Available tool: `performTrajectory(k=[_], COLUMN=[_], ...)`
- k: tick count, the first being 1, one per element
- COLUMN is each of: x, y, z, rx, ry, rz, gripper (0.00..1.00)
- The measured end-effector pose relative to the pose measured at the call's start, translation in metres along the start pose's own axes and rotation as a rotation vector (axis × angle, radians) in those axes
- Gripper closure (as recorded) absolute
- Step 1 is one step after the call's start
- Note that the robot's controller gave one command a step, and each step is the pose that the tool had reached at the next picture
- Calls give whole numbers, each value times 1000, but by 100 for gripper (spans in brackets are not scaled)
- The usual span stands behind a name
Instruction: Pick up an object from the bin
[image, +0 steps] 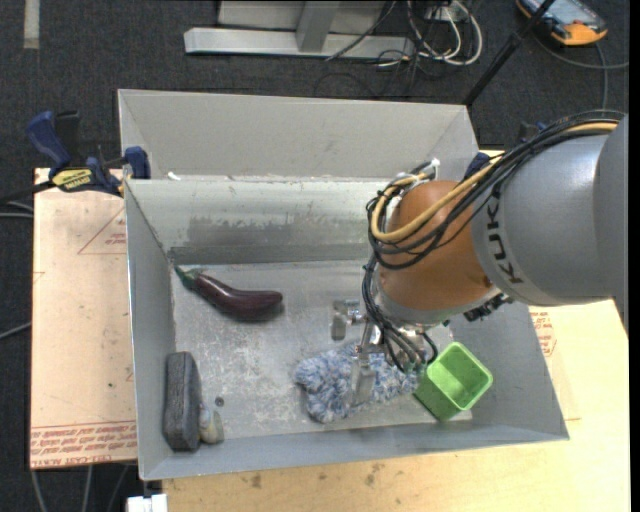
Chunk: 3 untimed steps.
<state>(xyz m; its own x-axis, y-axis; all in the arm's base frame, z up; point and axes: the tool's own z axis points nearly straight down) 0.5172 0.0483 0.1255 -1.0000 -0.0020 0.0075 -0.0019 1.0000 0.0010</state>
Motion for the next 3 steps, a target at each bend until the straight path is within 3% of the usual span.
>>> performTrajectory(k=[3], x=[-2], y=[0], z=[-4], rx=[-1], ry=[-7], rz=[3], gripper=[0])
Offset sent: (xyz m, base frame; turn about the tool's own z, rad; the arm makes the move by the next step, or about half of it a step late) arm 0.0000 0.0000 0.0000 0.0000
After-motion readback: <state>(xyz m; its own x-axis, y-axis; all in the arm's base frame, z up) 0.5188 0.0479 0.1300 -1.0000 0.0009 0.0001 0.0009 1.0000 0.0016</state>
